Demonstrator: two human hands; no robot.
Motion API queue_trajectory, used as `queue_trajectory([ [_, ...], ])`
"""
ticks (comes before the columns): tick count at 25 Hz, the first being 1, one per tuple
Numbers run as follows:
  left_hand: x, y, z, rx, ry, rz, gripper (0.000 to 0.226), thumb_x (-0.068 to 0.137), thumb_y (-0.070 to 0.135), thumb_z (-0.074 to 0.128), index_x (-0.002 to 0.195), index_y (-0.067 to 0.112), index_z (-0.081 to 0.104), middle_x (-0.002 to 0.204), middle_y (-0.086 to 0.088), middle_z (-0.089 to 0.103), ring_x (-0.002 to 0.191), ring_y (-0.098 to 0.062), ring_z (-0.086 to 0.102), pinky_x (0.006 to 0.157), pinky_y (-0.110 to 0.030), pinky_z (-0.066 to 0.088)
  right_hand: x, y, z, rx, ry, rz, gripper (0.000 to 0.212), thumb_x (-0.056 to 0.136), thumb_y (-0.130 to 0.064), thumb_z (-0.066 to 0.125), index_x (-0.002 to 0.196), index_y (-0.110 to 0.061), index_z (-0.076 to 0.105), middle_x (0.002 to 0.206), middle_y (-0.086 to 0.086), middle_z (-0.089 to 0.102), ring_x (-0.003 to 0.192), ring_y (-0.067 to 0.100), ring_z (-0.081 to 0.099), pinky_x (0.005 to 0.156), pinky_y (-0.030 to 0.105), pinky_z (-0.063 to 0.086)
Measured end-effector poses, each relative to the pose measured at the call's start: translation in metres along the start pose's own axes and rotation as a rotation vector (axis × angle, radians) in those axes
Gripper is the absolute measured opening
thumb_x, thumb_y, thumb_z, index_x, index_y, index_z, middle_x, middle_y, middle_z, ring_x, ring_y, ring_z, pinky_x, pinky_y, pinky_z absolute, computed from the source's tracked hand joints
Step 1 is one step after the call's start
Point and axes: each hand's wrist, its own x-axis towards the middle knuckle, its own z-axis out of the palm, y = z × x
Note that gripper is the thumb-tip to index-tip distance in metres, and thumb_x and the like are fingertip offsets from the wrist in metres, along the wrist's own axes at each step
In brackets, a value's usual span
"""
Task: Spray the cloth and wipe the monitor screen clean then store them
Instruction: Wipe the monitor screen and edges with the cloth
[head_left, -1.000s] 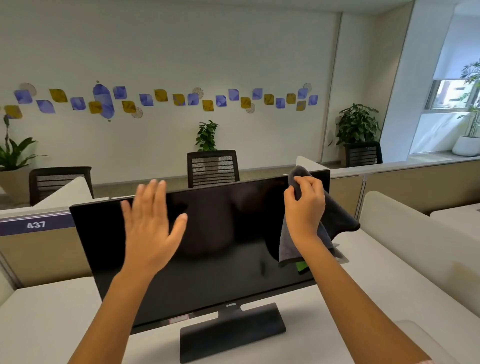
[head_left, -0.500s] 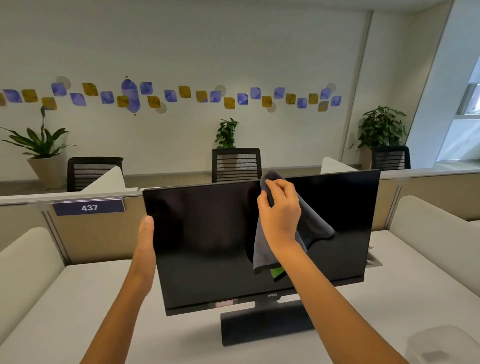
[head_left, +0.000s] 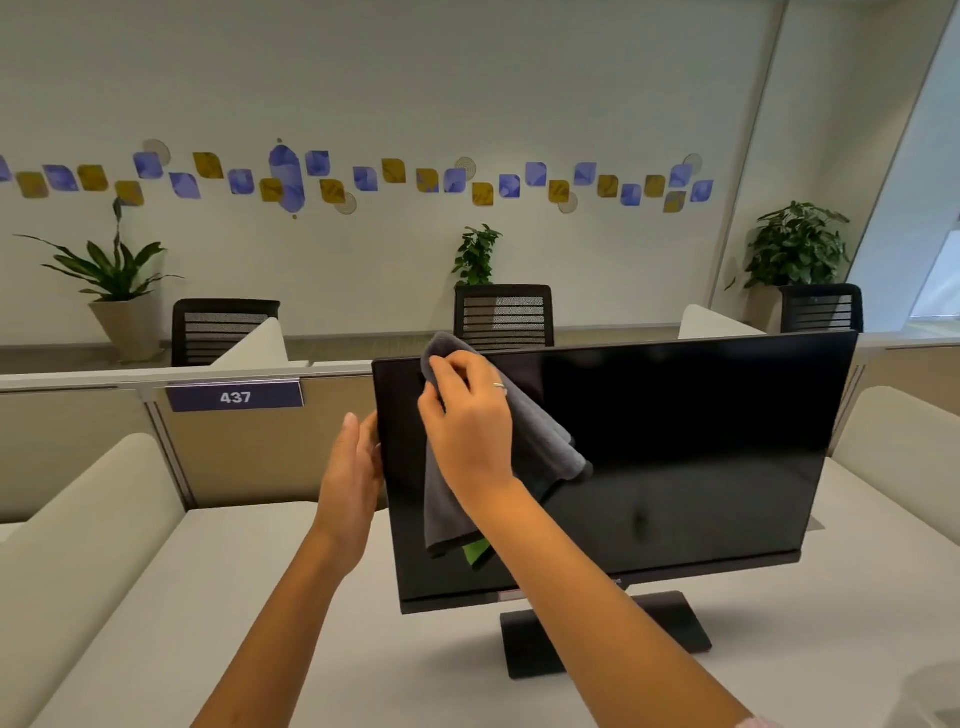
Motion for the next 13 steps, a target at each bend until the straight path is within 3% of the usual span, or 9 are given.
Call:
queue_trajectory([
  [2, 0.001, -0.002, -0.005, -0.025, -0.018, 0.008, 0.066, 0.089, 0.061, 0.018, 0.143, 0.027, 0.034, 0.139, 0.006, 0.05, 0.128, -0.015, 0.046, 0.101, -0.029, 0.04, -0.002, -0.013, 0.012, 0.001, -0.011, -0.032, 0.023, 0.085, -0.005, 0.065, 0.107, 0.002, 0.068, 0.101, 0.017, 0.066, 0.092, 0.029, 0.063, 0.078, 0.031, 0.055],
  [6, 0.002, -0.003, -0.011, -0.056, -0.035, 0.014, 0.059, 0.091, 0.059, 0.016, 0.139, 0.032, 0.038, 0.135, 0.011, 0.054, 0.123, -0.01, 0.051, 0.087, -0.021, 0.046, -0.004, -0.028, 0.024, -0.033, -0.003, -0.097, 0.023, 0.082, -0.002, 0.068, 0.104, 0.003, 0.068, 0.097, 0.017, 0.066, 0.087, 0.03, 0.063, 0.073, 0.034, 0.057],
  [13, 0.002, -0.005, -0.012, -0.104, -0.053, 0.036, 0.053, 0.096, 0.054, 0.014, 0.131, 0.034, 0.047, 0.126, 0.011, 0.062, 0.118, -0.006, 0.056, 0.084, -0.022, 0.048, -0.004, -0.032, 0.029, -0.142, -0.007, -0.153, 0.016, 0.081, -0.003, 0.068, 0.096, 0.0, 0.069, 0.089, 0.014, 0.065, 0.078, 0.026, 0.062, 0.064, 0.033, 0.057],
])
